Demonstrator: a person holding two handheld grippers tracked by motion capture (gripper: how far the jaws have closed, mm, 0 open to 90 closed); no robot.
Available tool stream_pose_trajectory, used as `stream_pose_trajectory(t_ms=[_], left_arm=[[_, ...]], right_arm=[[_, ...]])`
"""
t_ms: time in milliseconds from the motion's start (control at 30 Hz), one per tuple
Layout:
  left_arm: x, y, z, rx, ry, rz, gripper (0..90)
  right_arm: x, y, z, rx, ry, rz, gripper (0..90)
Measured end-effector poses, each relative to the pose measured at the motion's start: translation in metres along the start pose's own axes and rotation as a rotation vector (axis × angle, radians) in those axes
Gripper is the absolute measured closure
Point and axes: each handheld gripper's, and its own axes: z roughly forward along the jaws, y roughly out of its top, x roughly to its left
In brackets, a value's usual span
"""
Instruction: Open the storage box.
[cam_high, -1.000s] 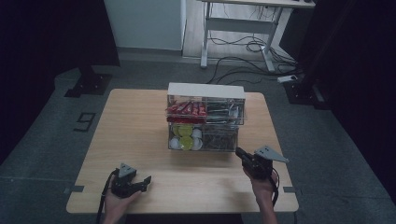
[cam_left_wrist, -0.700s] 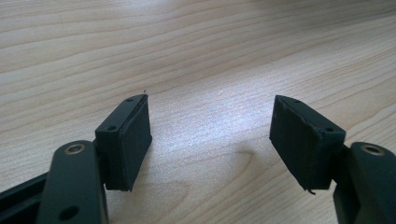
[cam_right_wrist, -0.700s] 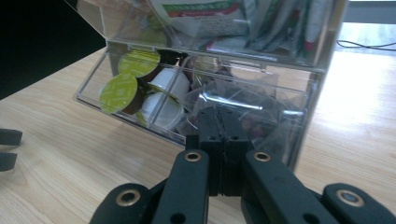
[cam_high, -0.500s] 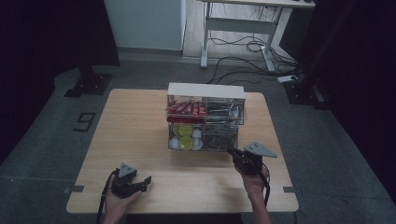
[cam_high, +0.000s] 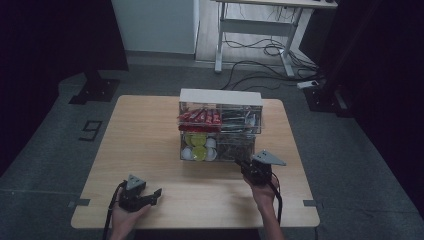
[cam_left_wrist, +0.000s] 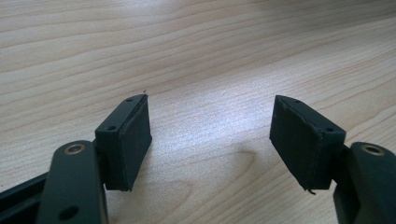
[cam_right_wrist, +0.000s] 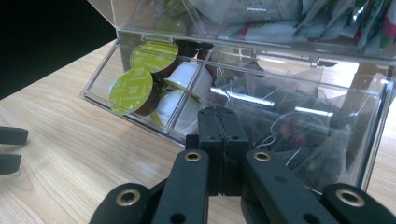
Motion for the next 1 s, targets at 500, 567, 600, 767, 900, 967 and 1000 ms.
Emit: stream_pose_trajectory(t_ms=[500,567,600,767,900,967,1000], left_arm=[[-0.001,0.000,-0.001,-0.001,0.001,0.004,29.2],[-0.001,0.000,0.000,0.000,0.000,0.005,29.2],[-0.002,0.000,0.000,-0.003,-0.001,0.002,29.2],[-0.002,0.000,0.000,-0.002,0.001,0.003,29.2],[-0.002,0.000,0.000,-0.003,0.000,0.004,29.2],[-0.002,0.000,0.001,-0.001,-0.003,0.004,29.2],[-0.002,0.000,0.001,0.003,-0.004,0.007,29.2]], right_arm=[[-0.003,-0.018,0.007,0.040,-0.009,0.011,89.3],[-0.004,-0.019,0.007,0.046,-0.009,0.015,89.3],[-0.005,-0.020,0.008,0.049,-0.008,0.018,89.3],[-0.006,-0.025,0.010,0.065,-0.008,0.019,89.3],[-0.007,-0.027,0.013,0.078,-0.009,0.017,89.3],[-0.006,-0.028,0.014,0.086,-0.010,0.013,89.2],[-0.006,-0.028,0.015,0.087,-0.009,0.012,89.3]])
